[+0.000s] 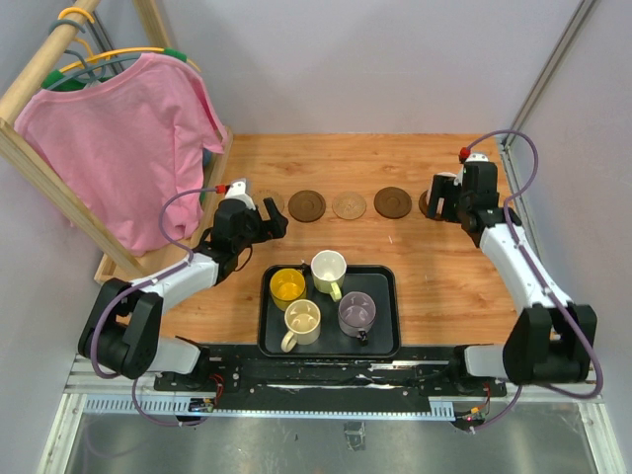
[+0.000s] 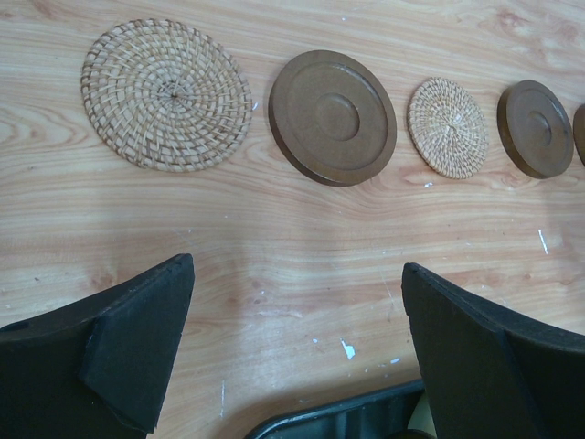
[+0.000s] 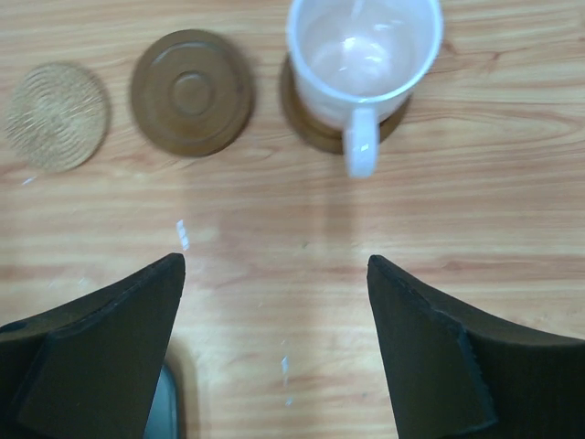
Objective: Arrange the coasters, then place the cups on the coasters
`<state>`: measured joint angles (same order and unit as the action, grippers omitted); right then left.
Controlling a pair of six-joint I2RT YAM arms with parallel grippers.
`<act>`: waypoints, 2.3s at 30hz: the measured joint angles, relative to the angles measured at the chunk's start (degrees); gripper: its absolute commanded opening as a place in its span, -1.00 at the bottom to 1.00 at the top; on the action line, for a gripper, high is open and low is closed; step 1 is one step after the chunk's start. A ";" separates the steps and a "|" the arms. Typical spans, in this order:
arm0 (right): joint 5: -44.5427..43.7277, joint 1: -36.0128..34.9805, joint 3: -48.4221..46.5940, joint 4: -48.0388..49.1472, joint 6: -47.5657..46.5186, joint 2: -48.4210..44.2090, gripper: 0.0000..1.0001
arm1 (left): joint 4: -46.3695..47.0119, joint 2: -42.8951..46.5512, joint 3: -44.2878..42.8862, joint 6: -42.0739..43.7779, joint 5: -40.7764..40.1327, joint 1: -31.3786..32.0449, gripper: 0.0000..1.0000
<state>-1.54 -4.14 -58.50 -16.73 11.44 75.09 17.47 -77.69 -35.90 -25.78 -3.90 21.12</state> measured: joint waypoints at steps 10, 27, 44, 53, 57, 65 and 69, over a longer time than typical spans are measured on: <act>0.50 -16.26 11.89 -11.08 2.12 -18.82 0.79 | -0.55 1.33 0.31 0.24 1.14 0.00 0.99; 7.39 -38.36 21.84 -16.57 5.73 -34.05 0.87 | -0.63 5.40 6.21 -1.29 2.49 0.00 0.99; -2.62 -58.10 21.81 -13.20 13.00 -22.84 0.98 | -0.83 8.72 8.83 -1.31 2.08 0.00 0.99; -3.93 -60.02 21.81 -12.07 15.87 -18.38 0.96 | -0.81 9.20 9.35 -1.31 2.10 0.00 0.99; -4.79 -61.61 21.81 -12.17 17.07 -14.97 0.84 | -0.33 9.57 9.70 -1.38 2.10 0.00 0.99; -8.35 -64.30 21.84 -14.80 20.52 -10.16 0.33 | 0.48 9.62 11.34 -1.66 2.51 0.00 0.99; -9.49 -64.50 22.62 -14.78 22.18 -11.04 0.15 | 0.52 9.62 11.61 -1.68 2.58 0.00 0.99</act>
<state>-11.03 -68.64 -35.88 -31.51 33.63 64.05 18.00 -68.07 -24.29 -27.46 -1.32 21.12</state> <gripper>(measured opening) 0.630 0.994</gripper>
